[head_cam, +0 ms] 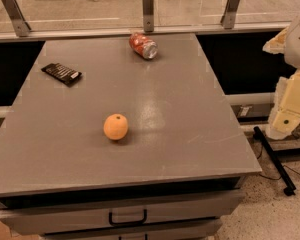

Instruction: Move orange near coke can

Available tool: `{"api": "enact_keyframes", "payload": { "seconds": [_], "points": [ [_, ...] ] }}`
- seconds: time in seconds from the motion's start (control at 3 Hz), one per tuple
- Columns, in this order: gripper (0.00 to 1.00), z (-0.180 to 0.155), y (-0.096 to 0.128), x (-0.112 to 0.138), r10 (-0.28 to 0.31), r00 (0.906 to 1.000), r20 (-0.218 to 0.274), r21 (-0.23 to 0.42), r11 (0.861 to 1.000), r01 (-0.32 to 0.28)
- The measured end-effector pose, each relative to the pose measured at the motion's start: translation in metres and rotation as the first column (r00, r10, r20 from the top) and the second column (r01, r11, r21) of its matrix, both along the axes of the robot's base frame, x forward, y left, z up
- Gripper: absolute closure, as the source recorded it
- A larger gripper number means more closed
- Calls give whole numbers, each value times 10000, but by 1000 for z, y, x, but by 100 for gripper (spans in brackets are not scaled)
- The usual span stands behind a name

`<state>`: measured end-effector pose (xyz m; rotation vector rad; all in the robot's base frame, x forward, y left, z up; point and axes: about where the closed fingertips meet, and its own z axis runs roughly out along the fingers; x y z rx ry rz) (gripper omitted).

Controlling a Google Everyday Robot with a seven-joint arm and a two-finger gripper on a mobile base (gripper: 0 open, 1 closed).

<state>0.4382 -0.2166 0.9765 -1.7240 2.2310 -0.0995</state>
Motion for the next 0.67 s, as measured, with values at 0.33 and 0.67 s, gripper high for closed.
{"api": "enact_keyframes", "payload": {
  "seconds": [0.33,0.67],
  "points": [
    [0,-1,13,6,250,9997,11,293,9993,-250],
    [0,-1,13,6,250,9997,13,293,9993,-250]
  ]
}}
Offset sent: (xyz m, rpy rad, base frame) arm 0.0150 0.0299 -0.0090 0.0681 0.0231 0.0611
